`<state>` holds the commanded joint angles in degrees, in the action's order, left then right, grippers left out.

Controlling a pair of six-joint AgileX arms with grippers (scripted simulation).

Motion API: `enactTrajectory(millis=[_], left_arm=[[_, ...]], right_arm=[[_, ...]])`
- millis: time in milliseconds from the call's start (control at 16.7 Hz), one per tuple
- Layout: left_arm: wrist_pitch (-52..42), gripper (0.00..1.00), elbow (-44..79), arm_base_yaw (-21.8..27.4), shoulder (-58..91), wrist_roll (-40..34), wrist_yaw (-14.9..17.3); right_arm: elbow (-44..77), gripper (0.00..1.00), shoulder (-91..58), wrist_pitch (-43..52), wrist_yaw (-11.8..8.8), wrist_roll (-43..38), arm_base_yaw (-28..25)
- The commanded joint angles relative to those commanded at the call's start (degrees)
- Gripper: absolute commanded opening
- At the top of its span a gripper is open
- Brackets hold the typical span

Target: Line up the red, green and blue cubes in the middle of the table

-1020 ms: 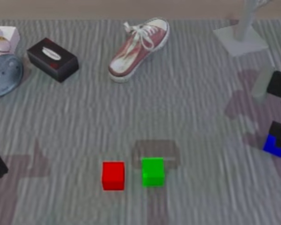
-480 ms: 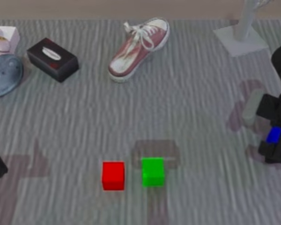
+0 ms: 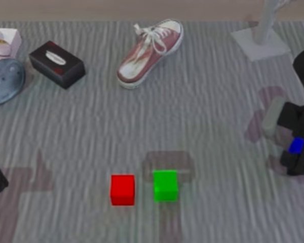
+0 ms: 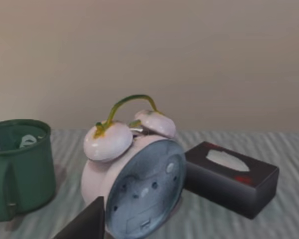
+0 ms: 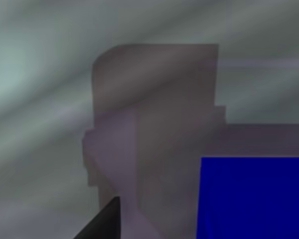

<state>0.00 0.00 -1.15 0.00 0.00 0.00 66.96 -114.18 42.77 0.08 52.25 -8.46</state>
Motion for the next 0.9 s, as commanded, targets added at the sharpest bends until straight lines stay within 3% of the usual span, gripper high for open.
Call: enactTrajectory(millis=[420, 900], left_arm=[[0.0, 1.0, 0.0, 0.0, 0.0, 0.0, 0.0], [0.0, 1.0, 0.0, 0.0, 0.0, 0.0, 0.0]], right_arm=[[0.0, 0.02, 0.0, 0.0, 0.0, 0.0, 0.0], [0.0, 0.0, 0.0, 0.0, 0.0, 0.0, 0.0]])
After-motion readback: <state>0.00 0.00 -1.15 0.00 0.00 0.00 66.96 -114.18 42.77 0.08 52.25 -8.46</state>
